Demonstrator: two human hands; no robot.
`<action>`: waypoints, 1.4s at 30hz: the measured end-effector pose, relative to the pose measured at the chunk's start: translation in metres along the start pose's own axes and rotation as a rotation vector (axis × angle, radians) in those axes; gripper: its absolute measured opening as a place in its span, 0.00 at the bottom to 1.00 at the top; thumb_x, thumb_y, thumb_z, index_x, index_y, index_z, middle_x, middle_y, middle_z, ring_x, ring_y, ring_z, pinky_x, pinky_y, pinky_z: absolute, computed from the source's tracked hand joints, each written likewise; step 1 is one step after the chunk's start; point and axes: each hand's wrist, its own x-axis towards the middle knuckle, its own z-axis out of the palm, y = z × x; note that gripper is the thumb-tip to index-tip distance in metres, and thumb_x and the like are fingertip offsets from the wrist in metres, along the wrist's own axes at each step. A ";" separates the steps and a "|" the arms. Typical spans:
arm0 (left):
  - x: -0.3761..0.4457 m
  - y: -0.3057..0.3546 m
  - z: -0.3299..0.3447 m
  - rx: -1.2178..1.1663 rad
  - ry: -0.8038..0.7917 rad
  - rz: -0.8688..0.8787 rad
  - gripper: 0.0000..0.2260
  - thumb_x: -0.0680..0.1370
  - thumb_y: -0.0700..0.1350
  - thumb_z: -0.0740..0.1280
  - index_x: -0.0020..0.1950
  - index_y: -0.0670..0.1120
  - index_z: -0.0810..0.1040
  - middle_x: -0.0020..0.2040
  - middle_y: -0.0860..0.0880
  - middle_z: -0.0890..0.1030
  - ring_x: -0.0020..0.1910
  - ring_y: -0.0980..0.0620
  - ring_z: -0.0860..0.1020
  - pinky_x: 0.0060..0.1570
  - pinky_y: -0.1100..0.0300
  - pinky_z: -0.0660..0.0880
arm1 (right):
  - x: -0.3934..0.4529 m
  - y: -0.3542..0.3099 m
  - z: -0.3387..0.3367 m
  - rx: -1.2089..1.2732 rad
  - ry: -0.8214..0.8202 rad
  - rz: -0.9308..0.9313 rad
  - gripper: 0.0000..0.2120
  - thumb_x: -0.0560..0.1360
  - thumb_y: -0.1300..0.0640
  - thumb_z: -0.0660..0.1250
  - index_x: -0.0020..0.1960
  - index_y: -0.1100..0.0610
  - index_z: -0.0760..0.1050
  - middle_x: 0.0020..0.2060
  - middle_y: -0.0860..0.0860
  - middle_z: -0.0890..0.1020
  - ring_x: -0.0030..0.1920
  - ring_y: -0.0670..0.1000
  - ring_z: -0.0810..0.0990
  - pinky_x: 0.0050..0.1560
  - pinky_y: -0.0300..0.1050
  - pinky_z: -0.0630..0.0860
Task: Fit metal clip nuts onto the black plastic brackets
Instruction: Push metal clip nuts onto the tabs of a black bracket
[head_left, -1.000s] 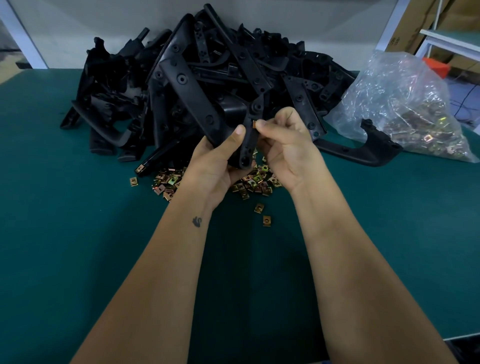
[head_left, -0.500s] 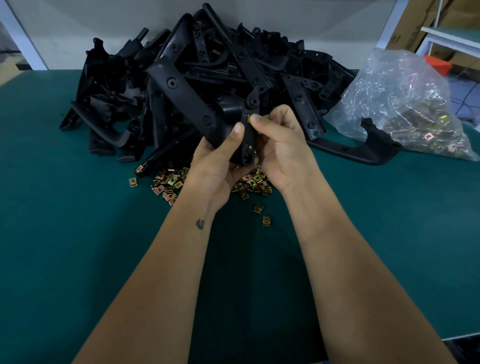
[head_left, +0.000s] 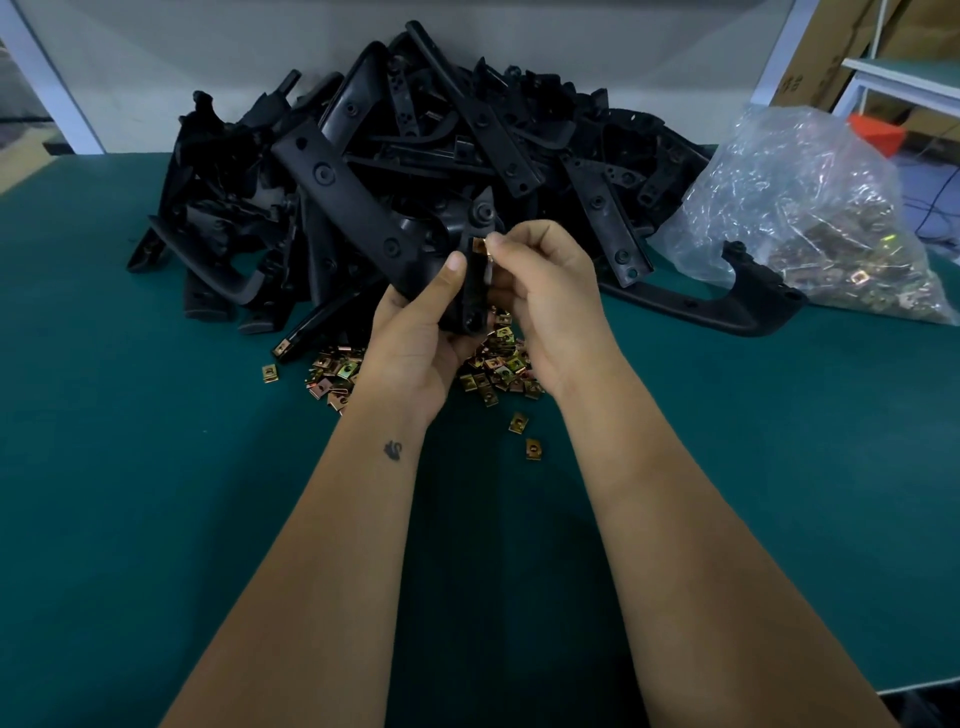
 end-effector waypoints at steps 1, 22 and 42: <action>0.000 0.000 0.000 -0.028 0.014 -0.005 0.08 0.76 0.43 0.71 0.54 0.46 0.79 0.46 0.50 0.86 0.44 0.53 0.85 0.39 0.59 0.79 | 0.001 -0.001 -0.002 0.007 0.022 0.001 0.06 0.77 0.61 0.67 0.42 0.56 0.74 0.41 0.55 0.81 0.44 0.54 0.80 0.52 0.50 0.78; -0.002 0.006 0.003 -0.053 0.076 -0.018 0.03 0.79 0.41 0.69 0.51 0.46 0.76 0.40 0.51 0.86 0.37 0.54 0.83 0.39 0.60 0.79 | 0.022 0.029 -0.052 -1.444 0.062 -0.079 0.15 0.81 0.55 0.58 0.64 0.55 0.78 0.66 0.52 0.76 0.65 0.58 0.68 0.62 0.50 0.62; 0.000 0.002 0.006 -0.033 0.114 -0.022 0.04 0.78 0.41 0.70 0.50 0.45 0.76 0.46 0.47 0.83 0.42 0.51 0.81 0.37 0.60 0.78 | 0.020 0.024 -0.047 -1.020 0.195 -0.183 0.10 0.76 0.67 0.67 0.55 0.58 0.81 0.51 0.55 0.78 0.46 0.49 0.75 0.52 0.42 0.74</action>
